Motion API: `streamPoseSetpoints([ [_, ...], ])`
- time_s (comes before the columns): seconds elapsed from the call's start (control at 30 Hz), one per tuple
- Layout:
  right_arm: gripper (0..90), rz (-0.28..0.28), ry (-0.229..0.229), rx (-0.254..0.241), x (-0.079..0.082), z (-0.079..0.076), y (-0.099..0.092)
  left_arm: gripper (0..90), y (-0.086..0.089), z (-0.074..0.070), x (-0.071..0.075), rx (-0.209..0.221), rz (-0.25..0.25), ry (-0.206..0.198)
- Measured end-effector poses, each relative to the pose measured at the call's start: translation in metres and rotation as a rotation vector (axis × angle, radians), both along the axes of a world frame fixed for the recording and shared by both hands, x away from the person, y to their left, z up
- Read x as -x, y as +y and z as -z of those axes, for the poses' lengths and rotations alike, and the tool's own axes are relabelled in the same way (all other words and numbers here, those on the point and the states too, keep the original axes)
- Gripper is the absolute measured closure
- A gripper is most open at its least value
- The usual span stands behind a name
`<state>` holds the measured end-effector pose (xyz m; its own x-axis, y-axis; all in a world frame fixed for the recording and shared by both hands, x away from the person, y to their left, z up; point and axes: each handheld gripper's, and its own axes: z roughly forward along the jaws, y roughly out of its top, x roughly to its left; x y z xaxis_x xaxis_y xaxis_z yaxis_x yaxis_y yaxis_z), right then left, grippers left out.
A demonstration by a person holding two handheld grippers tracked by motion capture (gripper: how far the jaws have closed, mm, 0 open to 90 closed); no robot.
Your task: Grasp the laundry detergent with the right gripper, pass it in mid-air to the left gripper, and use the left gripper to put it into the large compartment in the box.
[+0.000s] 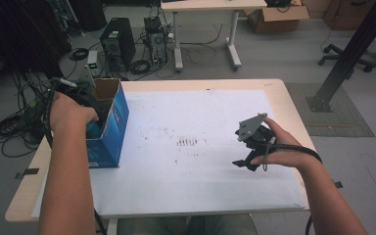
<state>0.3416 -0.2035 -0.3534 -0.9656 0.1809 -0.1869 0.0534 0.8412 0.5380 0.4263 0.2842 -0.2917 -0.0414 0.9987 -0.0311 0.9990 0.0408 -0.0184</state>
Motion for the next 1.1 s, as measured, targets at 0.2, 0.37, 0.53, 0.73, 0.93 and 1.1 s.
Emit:
streamPoseSetpoints([
  [0.2,2.4,-0.003,0.003,0.001,0.0,0.001,0.003,38.8,0.0,0.008,-0.001,0.002,0.007,0.007],
  [0.37,2.4,-0.003,0.004,0.003,0.001,0.002,0.003,38.8,0.002,0.012,-0.001,0.005,0.011,0.012],
  [0.53,2.4,0.0,0.008,0.005,0.001,0.003,0.003,38.8,0.003,0.014,-0.001,0.009,0.012,0.011],
  [0.73,2.4,-0.001,0.009,0.007,0.001,0.004,0.004,38.7,0.006,0.015,-0.001,0.019,0.007,0.003],
  [0.93,2.5,-0.007,0.011,0.011,0.002,0.003,0.005,38.6,0.006,0.016,0.0,0.019,0.01,-0.003],
  [1.1,2.5,-0.007,0.012,0.016,0.002,0.002,0.003,38.5,0.007,0.016,0.001,0.027,0.009,-0.015],
])
